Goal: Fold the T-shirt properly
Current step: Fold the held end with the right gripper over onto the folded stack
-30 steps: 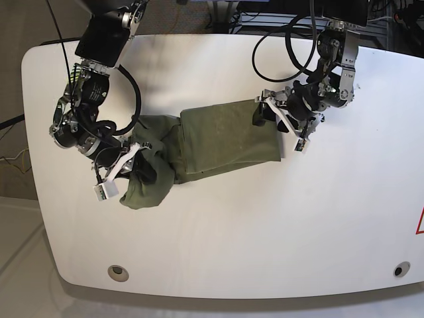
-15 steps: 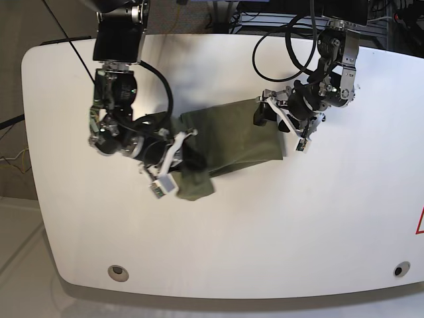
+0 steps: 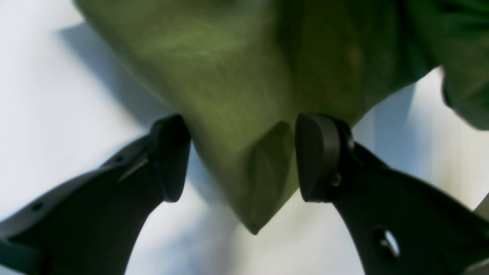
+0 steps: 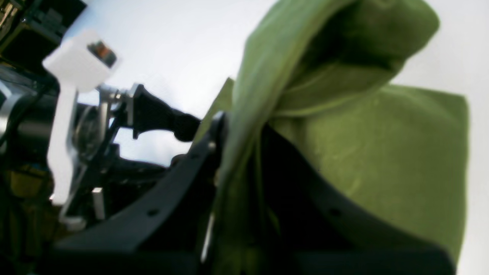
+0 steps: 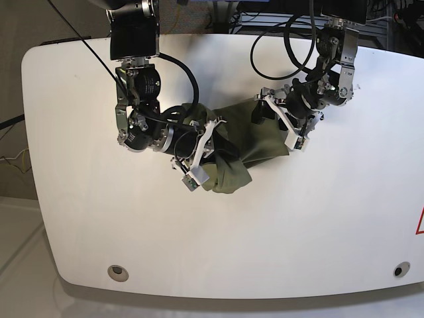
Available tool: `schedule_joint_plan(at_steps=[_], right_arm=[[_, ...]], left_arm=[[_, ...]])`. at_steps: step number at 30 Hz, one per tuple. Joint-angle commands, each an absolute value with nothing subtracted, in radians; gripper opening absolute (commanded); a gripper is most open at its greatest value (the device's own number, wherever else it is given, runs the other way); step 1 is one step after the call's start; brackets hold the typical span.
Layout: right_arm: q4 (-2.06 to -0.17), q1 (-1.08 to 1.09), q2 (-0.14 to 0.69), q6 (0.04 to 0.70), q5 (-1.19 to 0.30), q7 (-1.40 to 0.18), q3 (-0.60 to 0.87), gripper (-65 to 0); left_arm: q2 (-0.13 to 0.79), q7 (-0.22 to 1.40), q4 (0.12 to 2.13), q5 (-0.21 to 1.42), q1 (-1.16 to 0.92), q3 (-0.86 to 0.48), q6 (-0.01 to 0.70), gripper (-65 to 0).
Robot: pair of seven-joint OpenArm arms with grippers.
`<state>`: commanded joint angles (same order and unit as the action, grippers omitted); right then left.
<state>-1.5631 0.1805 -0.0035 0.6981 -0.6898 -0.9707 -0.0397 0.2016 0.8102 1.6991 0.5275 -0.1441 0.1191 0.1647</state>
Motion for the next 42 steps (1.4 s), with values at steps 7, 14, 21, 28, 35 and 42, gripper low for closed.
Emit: schedule_joint_plan(at_steps=[7, 14, 21, 28, 35, 42], right_arm=[[-1.560, 0.193, 0.008, 0.698, -0.689, -0.979, -0.073, -28.9], [-1.556, 0.197, 0.006, 0.698, -0.715, -0.983, -0.088, -24.7], [-1.559, 0.200, 0.008, 0.698, -0.751, -0.989, -0.081, -23.5], [-1.553, 0.222, 0.008, 0.698, -0.743, -1.011, -0.073, -24.4], [-1.532, 0.238, 0.001, 0.698, -0.634, -1.001, -0.101, -38.0], [-1.542, 0.261, 0.011, 0.696, -0.546, -1.023, -0.170, -47.3]], left_arm=[[0.204, 0.814, 1.703, 0.525, -0.146, 0.122, 0.164, -24.7], [0.210, 0.818, 1.705, 0.516, -0.144, 0.121, 0.158, -24.7], [0.218, 0.822, 1.739, 0.511, -0.143, 0.057, 0.157, -24.8], [0.245, 0.838, 1.862, 0.502, -0.147, -0.116, 0.159, -24.9], [0.279, 0.844, 1.873, 0.521, -0.130, -0.176, 0.158, -24.7], [0.281, 0.858, 1.870, 0.554, -0.128, -0.210, 0.174, -24.8]])
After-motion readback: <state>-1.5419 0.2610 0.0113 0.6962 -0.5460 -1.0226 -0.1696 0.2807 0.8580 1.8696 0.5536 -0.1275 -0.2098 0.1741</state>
